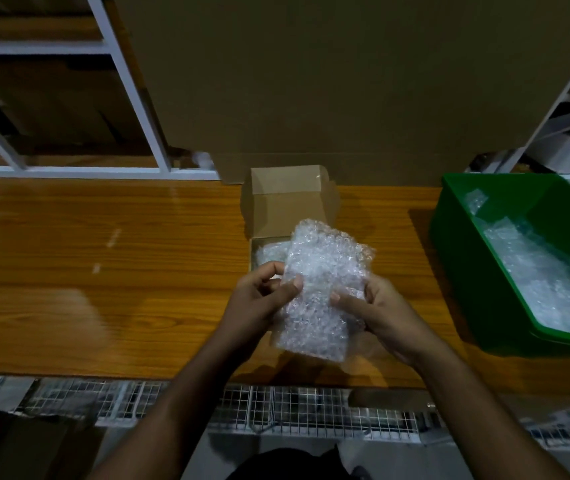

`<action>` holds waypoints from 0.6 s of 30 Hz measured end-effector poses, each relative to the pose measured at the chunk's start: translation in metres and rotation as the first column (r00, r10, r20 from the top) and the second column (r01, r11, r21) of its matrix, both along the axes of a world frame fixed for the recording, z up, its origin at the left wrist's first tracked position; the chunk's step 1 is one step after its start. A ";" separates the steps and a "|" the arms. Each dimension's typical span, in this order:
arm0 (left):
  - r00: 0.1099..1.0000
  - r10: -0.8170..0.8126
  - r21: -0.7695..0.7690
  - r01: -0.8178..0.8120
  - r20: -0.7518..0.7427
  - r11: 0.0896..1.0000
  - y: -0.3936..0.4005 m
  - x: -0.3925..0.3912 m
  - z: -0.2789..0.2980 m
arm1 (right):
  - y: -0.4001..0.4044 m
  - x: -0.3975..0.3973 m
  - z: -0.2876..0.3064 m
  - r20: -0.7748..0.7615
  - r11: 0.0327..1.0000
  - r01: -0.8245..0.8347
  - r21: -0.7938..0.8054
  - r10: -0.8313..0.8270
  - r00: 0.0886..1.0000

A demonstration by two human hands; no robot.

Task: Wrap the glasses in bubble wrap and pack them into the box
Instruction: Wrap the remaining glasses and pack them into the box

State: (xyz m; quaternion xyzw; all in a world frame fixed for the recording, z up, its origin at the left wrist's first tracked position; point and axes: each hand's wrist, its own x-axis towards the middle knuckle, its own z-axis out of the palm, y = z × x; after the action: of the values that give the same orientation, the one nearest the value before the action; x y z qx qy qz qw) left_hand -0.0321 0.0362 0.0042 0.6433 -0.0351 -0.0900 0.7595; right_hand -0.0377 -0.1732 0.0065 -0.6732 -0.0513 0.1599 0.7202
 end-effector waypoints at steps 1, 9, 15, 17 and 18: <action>1.000 0.001 -0.016 -0.001 0.018 1.000 0.000 0.001 0.002 | 0.000 -0.001 0.002 0.011 1.000 -0.021 0.013 0.021 1.000; 0.994 -0.065 -0.142 0.051 -0.092 0.989 -0.001 0.005 0.009 | -0.005 0.002 0.012 0.306 0.997 -0.004 -0.075 0.027 0.952; 0.948 -0.188 -0.109 0.165 -0.257 0.980 -0.005 -0.002 0.004 | -0.012 0.002 0.005 0.541 0.947 0.116 -0.298 0.068 0.838; 0.965 -0.168 -0.058 0.159 -0.201 0.986 -0.005 -0.005 -0.004 | -0.010 0.000 0.002 0.488 0.945 0.124 -0.302 0.042 0.872; 0.973 -0.143 -0.039 0.139 -0.179 0.990 -0.004 -0.006 -0.008 | -0.009 -0.002 -0.001 0.398 0.969 0.103 -0.223 -0.006 0.918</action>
State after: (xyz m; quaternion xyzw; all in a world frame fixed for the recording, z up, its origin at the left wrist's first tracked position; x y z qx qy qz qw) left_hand -0.0385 0.0318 -0.0041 0.6184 -0.0126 -0.2012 0.7595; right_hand -0.0393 -0.1821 0.0057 -0.7744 -0.1566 0.0061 0.6130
